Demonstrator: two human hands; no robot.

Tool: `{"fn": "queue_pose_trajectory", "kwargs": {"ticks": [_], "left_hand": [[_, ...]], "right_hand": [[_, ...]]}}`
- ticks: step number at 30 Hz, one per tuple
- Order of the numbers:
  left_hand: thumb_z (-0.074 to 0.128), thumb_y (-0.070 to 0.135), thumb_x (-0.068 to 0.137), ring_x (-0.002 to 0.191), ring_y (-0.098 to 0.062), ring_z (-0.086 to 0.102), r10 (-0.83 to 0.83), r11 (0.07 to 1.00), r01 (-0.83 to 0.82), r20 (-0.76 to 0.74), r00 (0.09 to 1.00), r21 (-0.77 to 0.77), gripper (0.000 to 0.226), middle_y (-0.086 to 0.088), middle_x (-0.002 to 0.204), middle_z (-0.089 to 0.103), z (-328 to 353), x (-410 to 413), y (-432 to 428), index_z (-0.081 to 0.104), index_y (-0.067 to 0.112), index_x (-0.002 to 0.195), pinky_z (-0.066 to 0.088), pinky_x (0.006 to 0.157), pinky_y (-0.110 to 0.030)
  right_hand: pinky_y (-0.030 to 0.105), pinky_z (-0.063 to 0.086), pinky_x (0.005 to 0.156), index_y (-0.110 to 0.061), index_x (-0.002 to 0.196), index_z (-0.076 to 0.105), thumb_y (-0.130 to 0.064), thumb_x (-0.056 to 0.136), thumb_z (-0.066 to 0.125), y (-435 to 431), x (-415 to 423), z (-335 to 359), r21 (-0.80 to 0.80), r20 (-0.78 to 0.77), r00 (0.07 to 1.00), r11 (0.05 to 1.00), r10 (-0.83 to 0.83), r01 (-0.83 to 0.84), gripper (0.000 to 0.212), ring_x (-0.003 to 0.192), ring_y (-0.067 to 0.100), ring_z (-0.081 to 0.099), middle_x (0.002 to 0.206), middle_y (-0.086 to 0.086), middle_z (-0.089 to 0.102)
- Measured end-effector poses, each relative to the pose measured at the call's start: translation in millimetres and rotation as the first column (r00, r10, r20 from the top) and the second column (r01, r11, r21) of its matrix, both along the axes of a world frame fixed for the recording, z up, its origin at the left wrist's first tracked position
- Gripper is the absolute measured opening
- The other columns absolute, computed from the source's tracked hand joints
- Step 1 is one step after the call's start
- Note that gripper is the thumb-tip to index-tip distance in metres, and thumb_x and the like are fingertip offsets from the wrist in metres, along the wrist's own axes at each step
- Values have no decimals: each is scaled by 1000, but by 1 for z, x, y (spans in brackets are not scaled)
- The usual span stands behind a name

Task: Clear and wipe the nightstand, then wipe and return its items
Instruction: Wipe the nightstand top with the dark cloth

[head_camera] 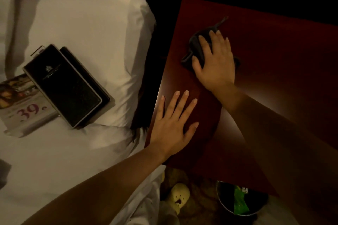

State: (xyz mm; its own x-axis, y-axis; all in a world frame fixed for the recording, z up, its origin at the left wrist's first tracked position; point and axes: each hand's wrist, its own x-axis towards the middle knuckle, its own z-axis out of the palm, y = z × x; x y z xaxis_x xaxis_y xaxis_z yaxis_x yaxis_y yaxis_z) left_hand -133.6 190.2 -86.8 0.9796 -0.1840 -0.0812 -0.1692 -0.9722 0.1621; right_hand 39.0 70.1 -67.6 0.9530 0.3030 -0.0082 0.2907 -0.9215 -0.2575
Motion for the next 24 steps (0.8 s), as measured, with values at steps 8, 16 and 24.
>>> {"fn": "queue_pose_trajectory", "kwargs": {"ticks": [8,16,24], "left_hand": [[31,53,95,149,-21,10,-1,1000,1,-13,1000,-15,60,-2,159,21,-1,1,-1,23,27,150,12,119,-51],[27,53,95,149,-19,9,11,999,-12,-40,999,-32,61,0,160,19,2,1,0,17,28,151,11,119,-51],[30,53,94,148,-19,9,3,1000,-3,-47,999,-13,61,0,159,17,3,1,-2,20,29,149,12,118,-51]], "right_hand": [[45,7,122,-16,147,27,-46,92,30,53,9,-5,-40,-16,1000,999,26,-27,63,147,32,14,155,17,24],[45,6,122,-16,146,30,-47,90,32,73,45,-7,-24,-20,1000,1000,19,-19,63,147,31,14,156,16,24],[45,7,122,-14,146,27,-48,91,29,63,70,-5,-21,-11,997,996,-82,82,65,147,31,13,156,18,22]]}}
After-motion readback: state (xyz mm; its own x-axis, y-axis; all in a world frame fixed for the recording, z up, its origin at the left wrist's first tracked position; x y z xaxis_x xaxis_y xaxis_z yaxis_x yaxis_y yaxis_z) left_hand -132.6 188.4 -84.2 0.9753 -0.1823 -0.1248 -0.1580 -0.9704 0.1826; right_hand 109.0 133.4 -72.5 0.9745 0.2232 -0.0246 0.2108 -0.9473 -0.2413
